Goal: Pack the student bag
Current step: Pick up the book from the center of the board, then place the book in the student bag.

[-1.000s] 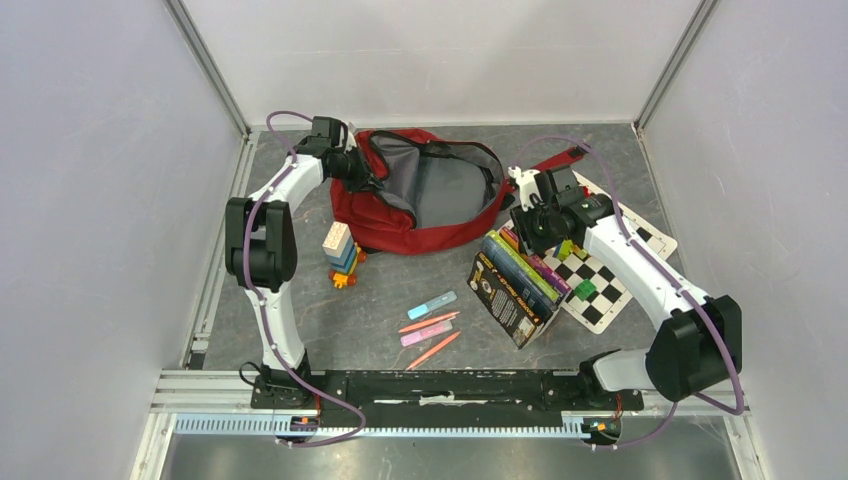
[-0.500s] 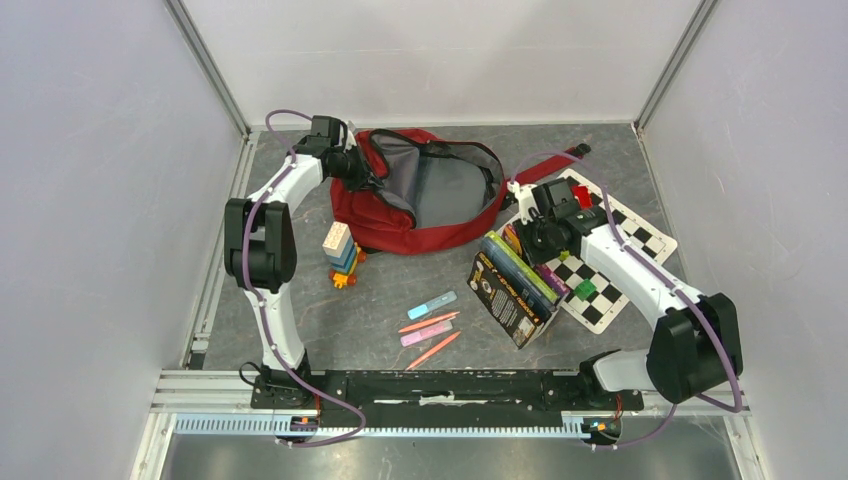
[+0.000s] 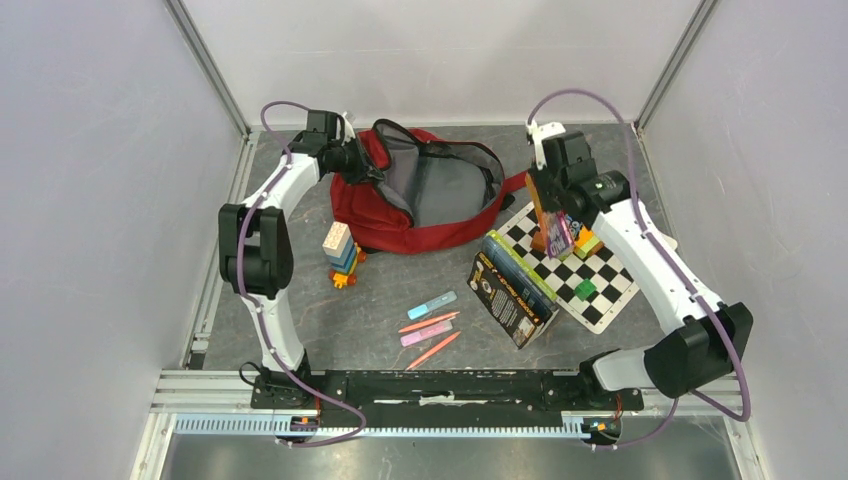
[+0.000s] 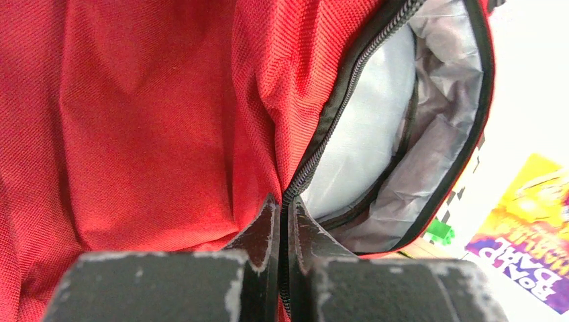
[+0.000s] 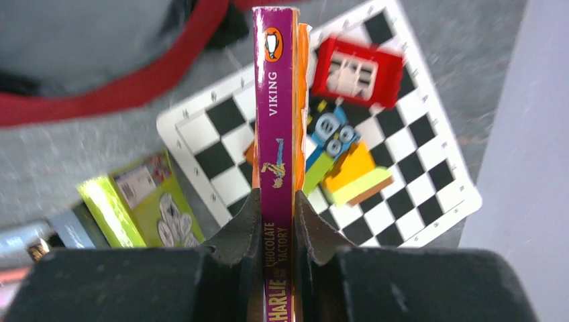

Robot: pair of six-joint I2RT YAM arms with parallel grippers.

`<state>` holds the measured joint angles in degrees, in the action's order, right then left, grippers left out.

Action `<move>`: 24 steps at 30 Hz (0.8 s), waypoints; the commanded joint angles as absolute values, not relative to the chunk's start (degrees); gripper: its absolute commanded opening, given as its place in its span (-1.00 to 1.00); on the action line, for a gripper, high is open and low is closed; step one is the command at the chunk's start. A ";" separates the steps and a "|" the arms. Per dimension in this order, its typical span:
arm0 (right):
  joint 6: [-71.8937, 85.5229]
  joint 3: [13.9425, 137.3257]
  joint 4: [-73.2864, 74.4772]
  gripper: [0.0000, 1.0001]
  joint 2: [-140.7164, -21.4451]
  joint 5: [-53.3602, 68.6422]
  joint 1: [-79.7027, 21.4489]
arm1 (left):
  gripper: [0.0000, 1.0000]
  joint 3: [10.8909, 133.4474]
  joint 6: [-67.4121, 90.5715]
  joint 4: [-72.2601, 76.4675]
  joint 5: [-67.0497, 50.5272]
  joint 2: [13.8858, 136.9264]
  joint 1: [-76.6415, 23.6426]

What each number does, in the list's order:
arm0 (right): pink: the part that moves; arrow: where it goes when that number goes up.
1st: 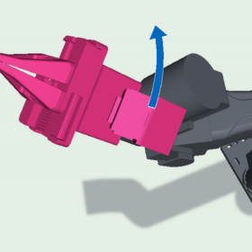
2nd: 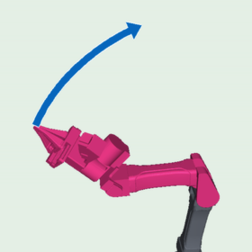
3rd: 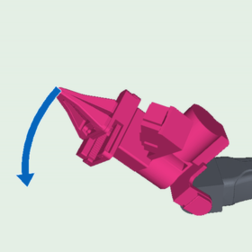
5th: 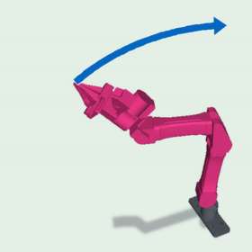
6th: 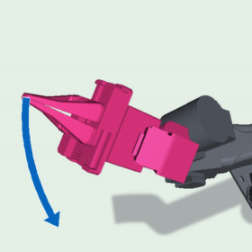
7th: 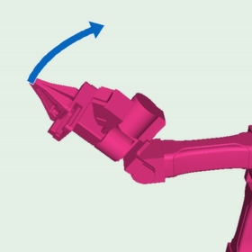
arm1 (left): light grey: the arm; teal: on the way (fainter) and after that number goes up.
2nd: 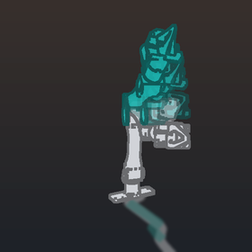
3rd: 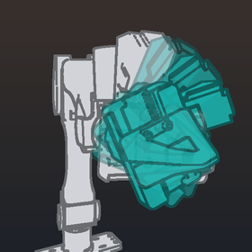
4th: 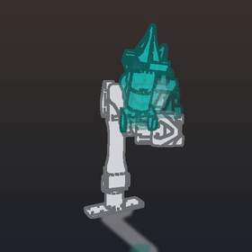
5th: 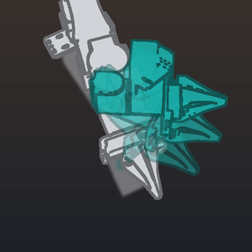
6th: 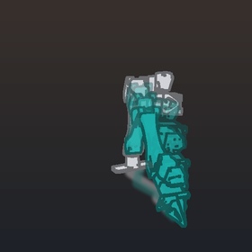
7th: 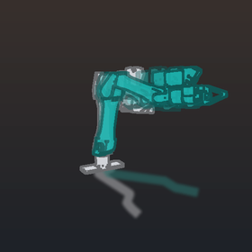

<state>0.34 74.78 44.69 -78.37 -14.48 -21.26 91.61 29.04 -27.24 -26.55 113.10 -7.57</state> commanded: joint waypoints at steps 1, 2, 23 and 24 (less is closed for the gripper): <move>1.61 86.09 42.02 -1.00 -79.67 -18.27 -21.36 | -0.96 92.13 25.84 -23.81 -28.88 109.01 -7.65; 2.02 88.26 41.26 -1.00 -80.18 -17.31 -21.41 | -0.96 92.15 25.80 -23.59 -29.21 108.83 -7.65; 37.25 90.27 4.55 -1.00 -99.55 -5.37 -28.39 | -0.96 95.19 27.89 -22.15 -32.95 104.03 -7.73; 38.49 89.69 4.33 -1.00 -100.08 -5.36 -28.39 | -0.96 95.27 28.17 -22.13 -33.09 103.85 -7.73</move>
